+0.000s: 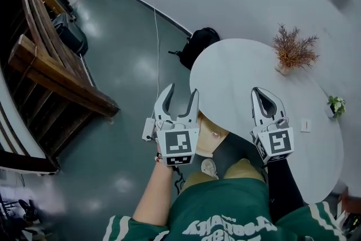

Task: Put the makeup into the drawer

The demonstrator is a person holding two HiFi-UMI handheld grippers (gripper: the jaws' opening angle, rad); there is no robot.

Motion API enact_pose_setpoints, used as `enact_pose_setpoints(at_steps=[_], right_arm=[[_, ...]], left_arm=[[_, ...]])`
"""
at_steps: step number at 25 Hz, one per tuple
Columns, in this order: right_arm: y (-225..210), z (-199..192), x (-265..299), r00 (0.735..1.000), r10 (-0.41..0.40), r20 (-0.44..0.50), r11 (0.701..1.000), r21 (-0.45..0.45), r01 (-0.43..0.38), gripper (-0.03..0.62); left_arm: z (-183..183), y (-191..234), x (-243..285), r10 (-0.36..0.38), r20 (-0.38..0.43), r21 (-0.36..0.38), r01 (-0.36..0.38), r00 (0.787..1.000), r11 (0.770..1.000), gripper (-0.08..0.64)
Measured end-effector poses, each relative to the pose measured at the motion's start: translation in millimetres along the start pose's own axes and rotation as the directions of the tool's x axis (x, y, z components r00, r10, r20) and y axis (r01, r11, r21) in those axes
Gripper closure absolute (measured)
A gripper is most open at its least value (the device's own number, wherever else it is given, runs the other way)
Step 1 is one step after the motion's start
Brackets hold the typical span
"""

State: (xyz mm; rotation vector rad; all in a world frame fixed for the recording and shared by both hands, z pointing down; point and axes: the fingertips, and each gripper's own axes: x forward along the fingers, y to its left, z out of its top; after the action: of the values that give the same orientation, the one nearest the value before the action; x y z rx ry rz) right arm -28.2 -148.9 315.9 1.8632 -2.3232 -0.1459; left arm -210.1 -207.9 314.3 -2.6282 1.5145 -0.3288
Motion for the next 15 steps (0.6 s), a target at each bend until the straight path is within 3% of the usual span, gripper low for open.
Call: enact_pose_setpoints(at_steps=[5, 9, 15], right_arm=[[-20, -8, -16, 0.998, -0.056, -0.022, 0.998, 0.000, 0.056, 0.589], [-52, -16, -36, 0.993, -0.110, -0.036, 0.994, -0.008, 0.110, 0.588], [-110, -28, -83, 0.974, -0.223, -0.049, 0.975, 0.007, 0.224, 0.588]], left_arm=[[8, -23, 11, -0.059, 0.020, -0.016, 0.059, 0.998, 0.998, 0.314], [20, -64, 27, -0.126, 0.032, 0.002, 0.126, 0.991, 0.992, 0.314], [45, -147, 49, -0.269, 0.071, 0.029, 0.267, 0.961, 0.963, 0.313]])
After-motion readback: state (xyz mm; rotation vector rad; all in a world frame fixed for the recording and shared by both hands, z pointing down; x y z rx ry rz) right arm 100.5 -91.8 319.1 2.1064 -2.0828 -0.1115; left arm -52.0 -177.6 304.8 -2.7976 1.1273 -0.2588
